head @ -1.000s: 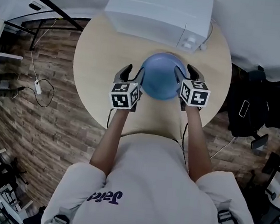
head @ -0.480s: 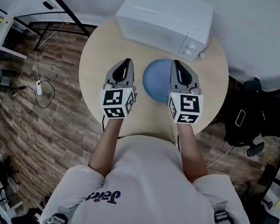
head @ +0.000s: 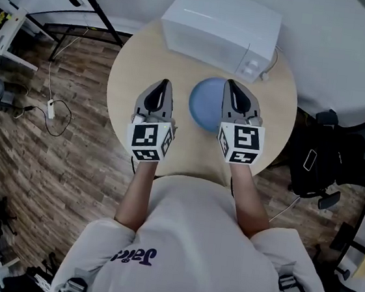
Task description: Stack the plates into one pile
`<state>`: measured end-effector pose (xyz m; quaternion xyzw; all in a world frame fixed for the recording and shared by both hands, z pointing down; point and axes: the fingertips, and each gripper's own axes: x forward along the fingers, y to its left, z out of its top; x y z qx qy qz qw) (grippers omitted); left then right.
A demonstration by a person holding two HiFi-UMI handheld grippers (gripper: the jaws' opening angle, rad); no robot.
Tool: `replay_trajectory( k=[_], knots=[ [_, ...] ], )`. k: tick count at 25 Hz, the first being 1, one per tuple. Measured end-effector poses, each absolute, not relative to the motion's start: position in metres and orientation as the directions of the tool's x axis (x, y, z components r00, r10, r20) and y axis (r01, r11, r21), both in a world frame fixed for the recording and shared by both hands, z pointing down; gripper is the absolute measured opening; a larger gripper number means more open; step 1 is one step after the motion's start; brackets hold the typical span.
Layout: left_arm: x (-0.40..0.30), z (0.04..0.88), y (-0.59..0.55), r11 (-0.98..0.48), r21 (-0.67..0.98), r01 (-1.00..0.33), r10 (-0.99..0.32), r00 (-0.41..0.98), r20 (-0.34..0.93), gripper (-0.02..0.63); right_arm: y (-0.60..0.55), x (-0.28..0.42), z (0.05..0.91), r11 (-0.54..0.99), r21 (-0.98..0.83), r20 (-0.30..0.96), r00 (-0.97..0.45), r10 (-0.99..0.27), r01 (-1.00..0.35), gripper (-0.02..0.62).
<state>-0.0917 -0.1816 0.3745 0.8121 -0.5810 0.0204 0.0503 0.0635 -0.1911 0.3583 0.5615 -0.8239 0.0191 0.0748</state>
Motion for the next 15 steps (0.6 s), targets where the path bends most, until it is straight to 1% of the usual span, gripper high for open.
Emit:
replay_trajectory(
  k=[7,15],
  knots=[
    [-0.084,0.369,-0.167,-0.339,0.055,-0.939,-0.936,0.343,0.075,0.015,-0.179,0.054,0.354,0.396,0.06,0.136,-0.385,-0.913,-0.917,0.015],
    [-0.092,0.375,-0.161,-0.316,0.07,-0.946,-0.942,0.322,0.09,0.015,-0.172,0.049,0.357,0.426,0.04,0.143,-0.417,-0.898,-0.904,0.015]
  ],
)
